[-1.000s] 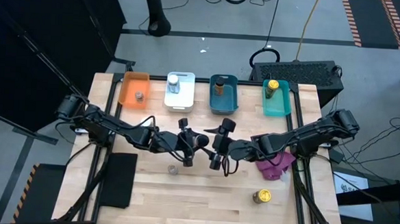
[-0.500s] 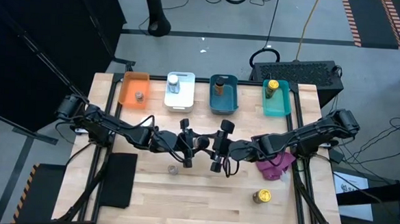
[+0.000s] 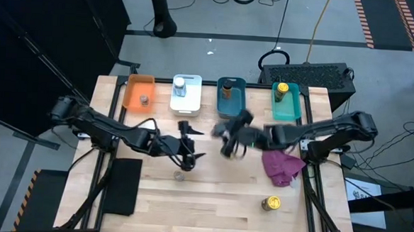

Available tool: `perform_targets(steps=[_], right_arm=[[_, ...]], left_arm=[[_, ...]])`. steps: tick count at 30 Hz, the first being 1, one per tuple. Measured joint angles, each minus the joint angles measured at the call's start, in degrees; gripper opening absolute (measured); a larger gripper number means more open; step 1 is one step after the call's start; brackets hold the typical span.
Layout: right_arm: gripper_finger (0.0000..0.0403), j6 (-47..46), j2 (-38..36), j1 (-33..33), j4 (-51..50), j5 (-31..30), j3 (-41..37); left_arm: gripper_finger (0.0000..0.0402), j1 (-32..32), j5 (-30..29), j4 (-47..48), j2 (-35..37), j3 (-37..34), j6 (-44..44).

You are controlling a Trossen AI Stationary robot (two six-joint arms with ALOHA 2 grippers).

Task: Sort spices by type
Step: Put the black seasoning bottle into the green bin

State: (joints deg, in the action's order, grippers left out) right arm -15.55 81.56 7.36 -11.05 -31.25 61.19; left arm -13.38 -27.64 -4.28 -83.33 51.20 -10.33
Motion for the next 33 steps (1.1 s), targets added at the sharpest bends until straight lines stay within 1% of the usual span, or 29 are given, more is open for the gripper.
perform_targets(steps=[3,5,7,10,14,16,20,24,33], right_arm=[[0.0169,-3.3,-2.5,-6.2,-4.5,-0.8,0.0],[0.0169,-5.1,-3.5,-11.0,-5.2,-0.1,0.0],[0.0169,-5.5,-3.6,-16.0,-4.8,0.9,0.0],[0.0169,-5.1,-2.0,-22.8,-4.0,4.9,0.0],[0.0169,-9.9,0.6,-28.5,-3.8,6.5,0.0],[0.0169,-10.6,1.8,-29.7,-3.1,6.9,0.0],[0.0169,-10.7,4.2,-29.7,-0.9,7.3,0.0],[0.0169,-11.2,7.2,-29.8,2.0,7.4,0.0],[0.0169,-14.1,13.7,-29.8,3.5,4.3,0.0]], left_arm=[[0.0365,0.1,-3.4,6.1,5.0,0.0,0.8],[0.036,0.1,-5.9,8.1,8.3,0.0,0.9],[0.0356,0.0,-8.4,8.7,11.3,-0.2,0.9],[0.035,-0.2,-9.7,8.5,15.5,-1.6,1.0],[0.0342,-0.4,-10.6,8.8,19.5,-4.1,1.8],[0.034,-0.4,-12.0,8.7,21.2,-5.1,2.1],[0.0338,-0.2,-13.9,9.6,23.5,-6.7,2.1],[0.0338,-0.1,-13.9,10.5,24.0,-6.7,2.4],[0.0338,-0.1,-13.9,11.3,24.0,-6.7,2.5]])
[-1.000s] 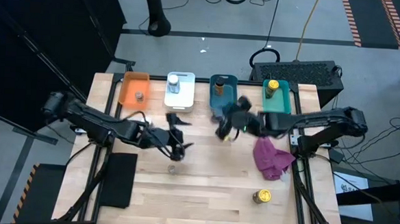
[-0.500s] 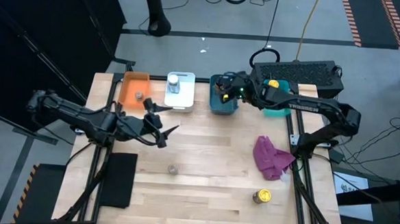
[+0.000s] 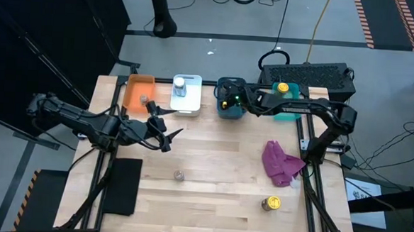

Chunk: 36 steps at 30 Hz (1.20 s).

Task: Sort spices by type
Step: Put the black seasoning bottle into the green bin

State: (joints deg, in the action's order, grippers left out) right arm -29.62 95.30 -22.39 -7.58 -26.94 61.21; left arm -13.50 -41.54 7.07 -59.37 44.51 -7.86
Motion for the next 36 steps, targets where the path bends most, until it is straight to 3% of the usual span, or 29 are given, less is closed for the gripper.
perform_targets(steps=[9,18,36], right_arm=[[0.0169,-1.3,5.3,0.3,2.3,-0.2,0.0],[0.0169,-1.4,5.8,1.1,2.8,-2.0,0.0],[0.0239,-0.8,6.1,1.6,3.1,-1.9,0.0]], left_arm=[[0.0337,0.0,0.0,0.0,0.0,0.0,0.0],[0.0337,0.0,-0.8,0.1,0.0,0.0,0.0],[0.0337,0.0,-1.0,0.1,0.0,0.0,0.0]])
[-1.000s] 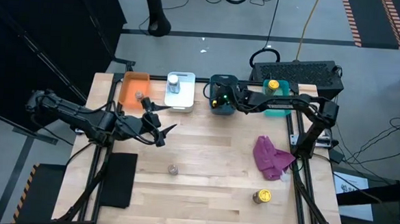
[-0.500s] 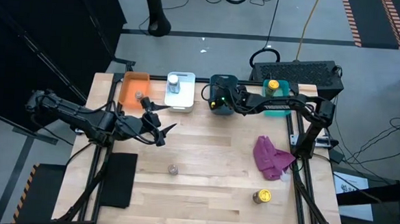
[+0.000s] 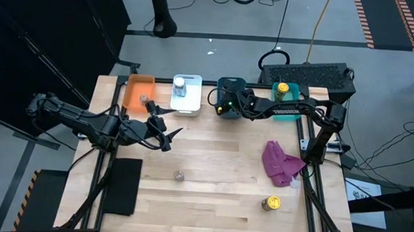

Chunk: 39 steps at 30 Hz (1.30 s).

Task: Sort spices by type
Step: Put the black seasoning bottle into the green bin, then put the white seasoning bottle into the white bin

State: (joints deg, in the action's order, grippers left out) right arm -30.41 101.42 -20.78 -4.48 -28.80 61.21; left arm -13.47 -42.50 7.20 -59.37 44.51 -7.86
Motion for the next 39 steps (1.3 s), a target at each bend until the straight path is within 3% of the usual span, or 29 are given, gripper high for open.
perform_targets(steps=[8,16,24,31,39], right_arm=[[0.0261,0.0,-3.1,0.0,-0.2,0.2,0.0],[0.0256,3.4,-14.5,2.2,-3.0,0.2,0.0],[0.0256,11.4,-22.7,16.2,-7.9,-5.4,-0.3],[0.0256,16.1,-25.1,30.7,2.0,-12.0,-6.1],[0.0256,20.9,-26.7,37.0,4.3,-15.2,-8.1]], left_arm=[[0.0337,0.0,0.0,0.0,0.0,0.0,0.0],[0.0338,0.0,0.2,0.1,0.0,0.0,0.8],[0.0338,-0.2,6.4,4.4,0.0,0.0,8.7],[0.0338,-1.0,11.7,7.5,-0.5,0.0,16.6],[0.0338,-4.4,11.2,7.4,-2.1,0.1,26.5]])
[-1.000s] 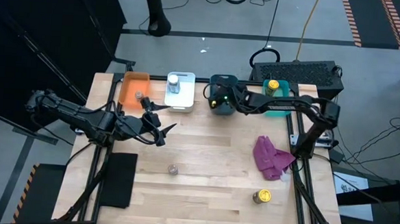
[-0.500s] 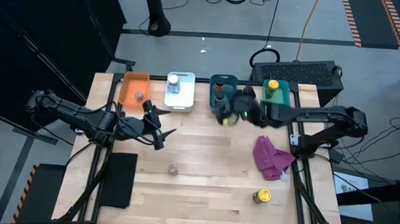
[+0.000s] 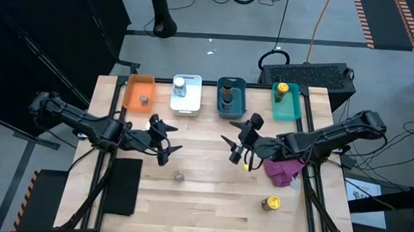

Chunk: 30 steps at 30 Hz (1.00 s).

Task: Sort spices by type
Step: Put the white seasoning bottle into the white bin

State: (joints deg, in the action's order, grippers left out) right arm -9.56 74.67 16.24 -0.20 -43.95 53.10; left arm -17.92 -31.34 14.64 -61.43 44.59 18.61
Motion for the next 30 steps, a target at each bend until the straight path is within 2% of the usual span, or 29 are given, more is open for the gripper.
perform_targets(steps=[6,12,16,21,23,30], right_arm=[[0.0256,3.7,-4.7,0.0,-0.1,0.6,0.0],[0.0256,3.0,-10.0,0.0,-5.7,0.7,0.1],[0.0256,2.3,-10.6,0.0,-9.7,0.8,0.1],[0.0256,0.8,-10.6,-0.2,-12.0,0.8,0.1],[0.0256,0.1,-10.6,-0.2,-12.6,0.7,0.1],[0.0256,-0.1,-10.6,-0.2,-12.8,0.8,0.1]], left_arm=[[0.0338,-3.2,-3.5,-0.1,-0.1,1.2,4.9],[0.0338,-5.1,-6.2,3.3,-5.1,4.6,13.1],[0.0338,-4.4,-6.2,19.1,-10.3,11.4,22.3],[0.0337,-0.9,-4.7,44.6,-16.0,20.5,33.7],[0.0337,1.7,-1.2,51.9,-17.0,22.4,35.2],[0.0337,14.2,8.9,66.7,-16.7,23.5,34.2]])
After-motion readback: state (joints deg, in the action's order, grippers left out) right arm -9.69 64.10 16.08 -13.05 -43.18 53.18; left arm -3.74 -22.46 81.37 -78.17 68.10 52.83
